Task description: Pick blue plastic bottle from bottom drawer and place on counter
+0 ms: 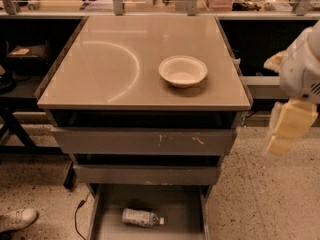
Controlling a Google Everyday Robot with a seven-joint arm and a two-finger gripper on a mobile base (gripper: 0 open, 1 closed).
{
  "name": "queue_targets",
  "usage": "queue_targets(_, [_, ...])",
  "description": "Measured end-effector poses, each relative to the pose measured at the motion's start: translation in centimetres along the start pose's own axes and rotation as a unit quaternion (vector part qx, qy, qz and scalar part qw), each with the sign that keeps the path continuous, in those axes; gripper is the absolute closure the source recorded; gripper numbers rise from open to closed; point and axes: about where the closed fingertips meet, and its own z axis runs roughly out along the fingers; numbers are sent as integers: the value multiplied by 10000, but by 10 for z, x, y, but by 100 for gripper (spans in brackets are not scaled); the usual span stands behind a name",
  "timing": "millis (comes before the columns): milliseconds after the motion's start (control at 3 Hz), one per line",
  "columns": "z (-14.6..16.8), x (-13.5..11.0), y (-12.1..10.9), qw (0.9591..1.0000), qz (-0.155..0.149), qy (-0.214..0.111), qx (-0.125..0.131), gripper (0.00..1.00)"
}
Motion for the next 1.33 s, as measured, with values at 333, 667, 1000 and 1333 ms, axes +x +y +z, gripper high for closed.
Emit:
queue_targets(333, [63,8,31,9993,-25,108,-348,0])
queue_targets(667, [78,13,43,9986,-33,188,-492,0])
queue_targets(1000, [78,13,42,9987,-33,183,-482,0])
queue_targets(1333, [92,7,65,9974,-142,-172,-679,0])
